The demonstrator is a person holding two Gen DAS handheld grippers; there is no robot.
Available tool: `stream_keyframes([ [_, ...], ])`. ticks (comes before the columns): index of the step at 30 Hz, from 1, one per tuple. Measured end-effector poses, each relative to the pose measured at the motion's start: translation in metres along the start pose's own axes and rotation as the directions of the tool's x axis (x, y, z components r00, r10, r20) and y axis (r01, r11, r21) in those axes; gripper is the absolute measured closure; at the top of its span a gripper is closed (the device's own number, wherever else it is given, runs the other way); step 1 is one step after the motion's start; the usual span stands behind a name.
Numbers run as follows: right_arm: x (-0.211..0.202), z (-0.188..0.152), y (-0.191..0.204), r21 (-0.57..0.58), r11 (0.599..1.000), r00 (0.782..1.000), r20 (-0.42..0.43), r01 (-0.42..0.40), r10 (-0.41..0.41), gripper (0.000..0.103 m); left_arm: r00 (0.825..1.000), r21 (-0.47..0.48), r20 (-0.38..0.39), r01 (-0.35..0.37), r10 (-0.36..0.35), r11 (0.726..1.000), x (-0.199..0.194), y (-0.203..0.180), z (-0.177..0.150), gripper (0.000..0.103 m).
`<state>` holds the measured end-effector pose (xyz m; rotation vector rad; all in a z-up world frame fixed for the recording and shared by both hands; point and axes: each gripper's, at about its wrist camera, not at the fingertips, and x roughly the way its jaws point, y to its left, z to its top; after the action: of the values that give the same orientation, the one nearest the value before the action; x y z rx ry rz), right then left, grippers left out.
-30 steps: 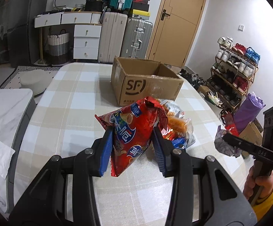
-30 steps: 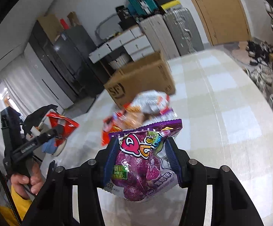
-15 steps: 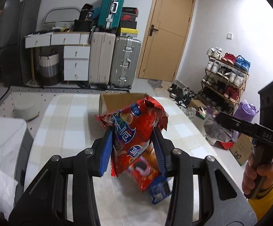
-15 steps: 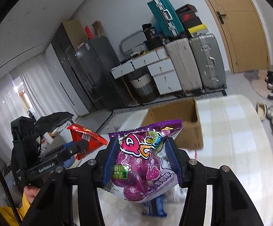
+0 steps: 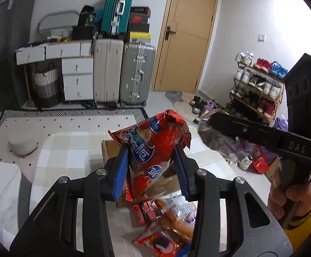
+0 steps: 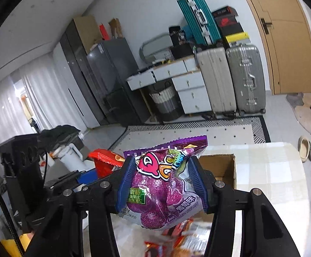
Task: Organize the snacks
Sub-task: 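Lift both held bags and carry them over the cardboard box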
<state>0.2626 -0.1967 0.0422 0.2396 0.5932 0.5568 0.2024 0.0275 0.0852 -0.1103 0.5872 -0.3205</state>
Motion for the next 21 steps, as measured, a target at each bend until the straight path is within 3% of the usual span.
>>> stream_keyframes([
  [11,0.102,-0.008,-0.070,0.086,0.995,0.988,-0.151,0.051,-0.038,0.051,0.989,-0.044,-0.145,-0.025,0.018,0.999,0.141,0.031,0.007,0.065],
  [19,0.141,-0.020,-0.100,0.134,0.990,0.973,-0.229,0.047,-0.015,0.051,0.973,-0.074,-0.230,-0.040,0.022,0.996,0.219,0.056,-0.010,0.065],
  [21,0.148,-0.024,-0.101,0.106,0.992,0.969,-0.241,0.072,-0.045,0.051,0.969,-0.074,-0.244,-0.052,0.033,0.996,0.233,0.062,-0.014,0.065],
])
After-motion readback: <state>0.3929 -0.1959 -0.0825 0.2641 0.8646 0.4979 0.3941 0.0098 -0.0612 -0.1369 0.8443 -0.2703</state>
